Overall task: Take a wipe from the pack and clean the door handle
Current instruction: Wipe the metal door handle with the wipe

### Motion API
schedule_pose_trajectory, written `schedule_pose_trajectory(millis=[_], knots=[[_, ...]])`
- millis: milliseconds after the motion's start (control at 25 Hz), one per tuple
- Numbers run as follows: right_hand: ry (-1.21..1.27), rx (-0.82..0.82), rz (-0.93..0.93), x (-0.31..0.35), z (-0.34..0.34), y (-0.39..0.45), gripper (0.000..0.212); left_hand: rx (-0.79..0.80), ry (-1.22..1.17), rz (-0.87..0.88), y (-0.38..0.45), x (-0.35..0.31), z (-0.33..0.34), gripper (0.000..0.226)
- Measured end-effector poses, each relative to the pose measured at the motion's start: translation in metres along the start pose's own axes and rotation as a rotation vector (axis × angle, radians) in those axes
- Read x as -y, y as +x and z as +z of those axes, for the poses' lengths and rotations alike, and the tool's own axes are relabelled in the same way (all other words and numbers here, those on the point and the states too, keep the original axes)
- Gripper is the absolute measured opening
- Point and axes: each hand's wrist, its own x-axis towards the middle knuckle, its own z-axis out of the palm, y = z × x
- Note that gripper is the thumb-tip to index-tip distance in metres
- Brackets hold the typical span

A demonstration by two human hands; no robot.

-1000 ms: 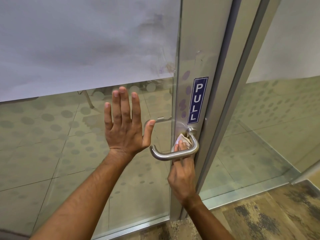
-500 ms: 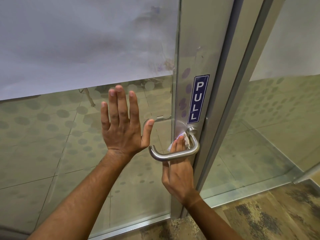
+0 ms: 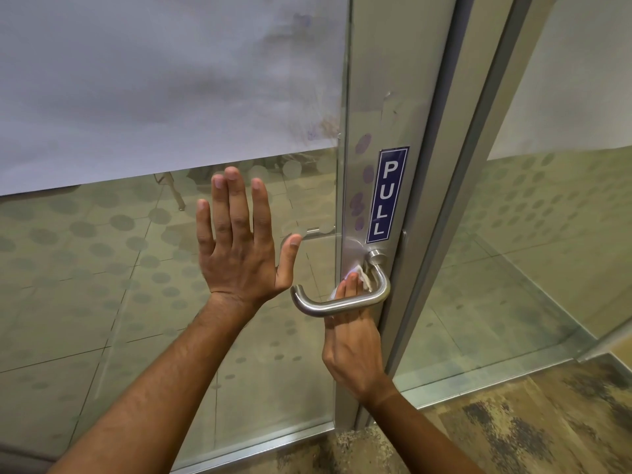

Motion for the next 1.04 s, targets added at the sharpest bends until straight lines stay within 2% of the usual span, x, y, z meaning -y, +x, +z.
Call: schedule_pose_trajectory(millis=[280, 480, 600, 720, 800, 880, 960, 1000, 1040], knots=[[0.0, -0.03, 0.032, 0.005, 0.0, 0.018, 0.076, 0.0, 0.011, -0.02, 0.0, -0.001, 0.0, 0.083], [0.085, 0.034, 0.033, -0.003, 0.001, -0.006, 0.086, 0.015, 0.006, -0.036, 0.002, -0.001, -0.002, 0.082], [0.087, -0.033, 0.047, 0.001, -0.001, 0.01, 0.092, 0.016, 0.014, -0.031, 0.002, -0.002, -0.002, 0.083], [0.007, -0.146, 0.025, 0.004, -0.004, 0.018, 0.088, 0.015, 0.018, -0.036, 0.002, -0.001, -0.002, 0.083], [-0.089, -0.183, -0.039, -0.002, -0.008, 0.01, 0.08, 0.022, 0.013, -0.038, 0.003, -0.001, -0.003, 0.082], [-0.114, -0.177, -0.041, -0.006, -0.016, 0.0, 0.062, 0.022, 0.009, -0.037, 0.003, -0.002, -0.003, 0.083], [-0.022, -0.267, -0.047, -0.011, -0.022, 0.0, 0.027, 0.017, 0.007, -0.034, 0.003, -0.002, -0.003, 0.086], [0.041, -0.315, -0.035, -0.013, -0.027, 0.001, 0.016, 0.014, 0.007, -0.03, 0.002, -0.001, -0.003, 0.087], [0.111, -0.352, -0.006, -0.015, -0.032, 0.002, 0.012, 0.013, 0.005, -0.024, 0.002, -0.001, -0.003, 0.089]])
